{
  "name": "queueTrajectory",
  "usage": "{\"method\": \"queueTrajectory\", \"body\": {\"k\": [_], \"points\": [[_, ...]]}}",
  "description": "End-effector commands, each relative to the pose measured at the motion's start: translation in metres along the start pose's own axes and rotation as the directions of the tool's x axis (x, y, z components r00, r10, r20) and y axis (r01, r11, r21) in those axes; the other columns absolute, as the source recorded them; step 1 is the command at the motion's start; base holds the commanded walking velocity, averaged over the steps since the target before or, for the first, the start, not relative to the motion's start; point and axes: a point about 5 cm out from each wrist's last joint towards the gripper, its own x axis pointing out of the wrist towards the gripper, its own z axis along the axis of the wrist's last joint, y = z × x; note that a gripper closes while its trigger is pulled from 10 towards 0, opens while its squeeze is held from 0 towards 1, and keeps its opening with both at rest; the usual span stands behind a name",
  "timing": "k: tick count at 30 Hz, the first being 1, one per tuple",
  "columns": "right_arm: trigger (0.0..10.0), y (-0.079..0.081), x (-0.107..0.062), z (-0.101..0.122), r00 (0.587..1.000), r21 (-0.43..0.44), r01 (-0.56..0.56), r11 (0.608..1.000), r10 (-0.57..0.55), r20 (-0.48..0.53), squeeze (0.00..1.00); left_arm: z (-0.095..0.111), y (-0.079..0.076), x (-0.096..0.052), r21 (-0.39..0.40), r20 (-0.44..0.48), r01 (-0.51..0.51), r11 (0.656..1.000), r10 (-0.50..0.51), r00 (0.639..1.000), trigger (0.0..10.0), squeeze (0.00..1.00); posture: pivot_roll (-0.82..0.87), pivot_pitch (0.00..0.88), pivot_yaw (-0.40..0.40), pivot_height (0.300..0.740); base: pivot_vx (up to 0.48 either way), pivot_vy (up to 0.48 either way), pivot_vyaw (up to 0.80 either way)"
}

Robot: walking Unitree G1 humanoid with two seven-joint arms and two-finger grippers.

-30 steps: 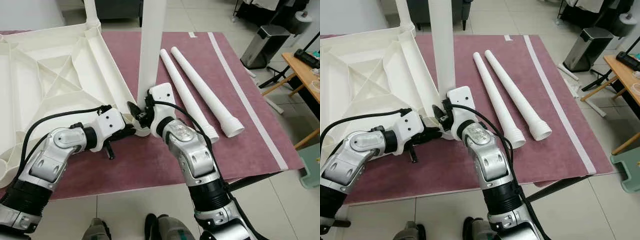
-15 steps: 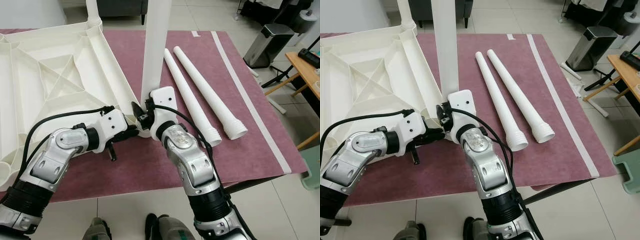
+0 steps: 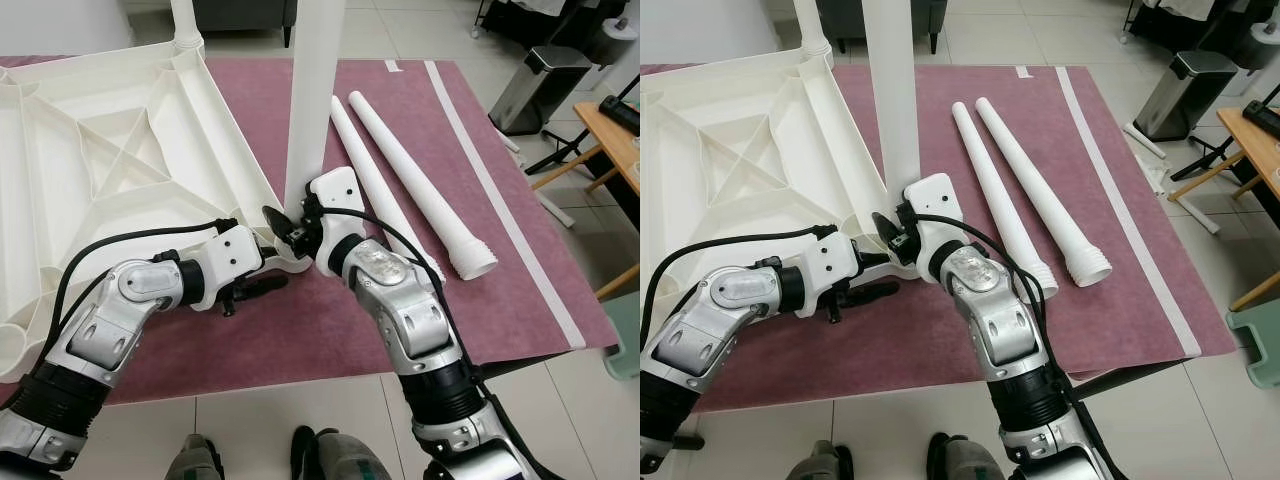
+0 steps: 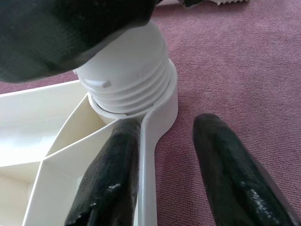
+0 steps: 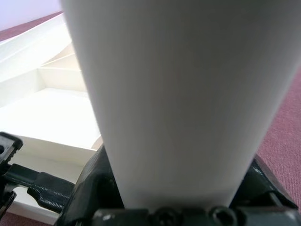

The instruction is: Building children table

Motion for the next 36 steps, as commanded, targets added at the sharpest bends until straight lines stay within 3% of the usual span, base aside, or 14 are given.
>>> {"method": "queueTrajectory", "body": {"k": [1, 11, 17, 18, 19, 20, 21, 22, 31, 36], "points": [[10.0, 0.006, 0.005, -0.005, 0.998, -0.008, -0.052, 0.999, 0.052, -0.030, 0.00, 0.004, -0.007, 0.003, 0.028, 0.015, 0.044, 0.999, -0.045, 0.999, 10.0, 0.00, 0.10, 0.181, -0.047, 0.740, 0.000, 0.000, 0.00], [10.0, 0.000, 0.007, -0.002, 0.997, -0.021, -0.077, 0.997, 0.076, -0.012, 0.00, 0.003, -0.004, 0.003, 0.026, 0.009, 0.022, 0.999, -0.022, 1.000, 10.0, 0.00, 0.10, 0.178, -0.046, 0.740, 0.000, 0.000, 0.00], [10.0, 0.002, 0.003, 0.001, 0.988, -0.035, -0.152, 0.988, 0.153, 0.006, 0.00, -0.001, 0.002, 0.003, 0.008, -0.027, -0.011, 1.000, 0.011, 1.000, 10.0, 0.00, 0.10, 0.176, -0.044, 0.740, 0.000, 0.000, 0.00], [10.0, 0.002, 0.003, 0.001, 0.987, -0.039, -0.162, 0.986, 0.162, 0.006, 0.00, -0.004, 0.003, 0.004, 0.007, -0.047, -0.019, 1.000, 0.019, 0.999, 2.7, 0.00, 0.10, 0.177, -0.044, 0.740, 0.000, 0.000, 0.00], [10.0, 0.002, 0.003, 0.001, 0.987, -0.039, -0.162, 0.986, 0.162, 0.006, 0.00, -0.004, 0.003, 0.004, 0.007, -0.047, -0.019, 1.000, 0.019, 0.999, 2.7, 0.00, 0.10, 0.177, -0.044, 0.740, 0.000, 0.000, 0.00], [10.0, 0.002, 0.003, 0.002, 0.986, -0.041, -0.167, 0.985, 0.168, 0.007, 0.00, -0.006, 0.003, 0.004, 0.010, -0.062, -0.023, 1.000, 0.024, 0.998, 0.7, 0.00, 0.10, 0.176, -0.044, 0.740, 0.000, 0.000, 0.00], [10.0, 0.002, 0.003, 0.002, 0.986, -0.041, -0.167, 0.985, 0.168, 0.007, 0.00, -0.006, 0.003, 0.004, 0.010, -0.062, -0.023, 1.000, 0.024, 0.998, 0.7, 0.00, 0.10, 0.176, -0.044, 0.740, 0.000, 0.000, 0.00], [10.0, 0.002, 0.002, 0.002, 0.985, -0.042, -0.171, 0.984, 0.172, 0.010, 0.00, -0.009, 0.002, 0.004, 0.012, -0.077, -0.018, 1.000, 0.018, 0.997, 0.0, 0.00, 0.10, 0.175, -0.043, 0.740, 0.000, 0.000, 0.00], [10.0, 0.000, 0.001, 0.007, 0.979, -0.056, -0.203, 0.978, 0.204, 0.022, 0.00, -0.012, -0.002, 0.002, 0.022, -0.097, 0.008, 1.000, -0.006, 0.995, 0.0, 0.00, 0.10, 0.172, -0.045, 0.740, 0.000, 0.000, 0.00], [10.0, -0.006, -0.004, 0.011, 0.953, -0.138, -0.298, 0.945, 0.303, 0.017, 0.00, -0.009, -0.003, 0.000, 0.029, -0.085, 0.022, 0.999, -0.019, 0.996, 0.0, 0.00, 0.11, 0.164, -0.048, 0.740, 0.000, 0.000, 0.00]]}}
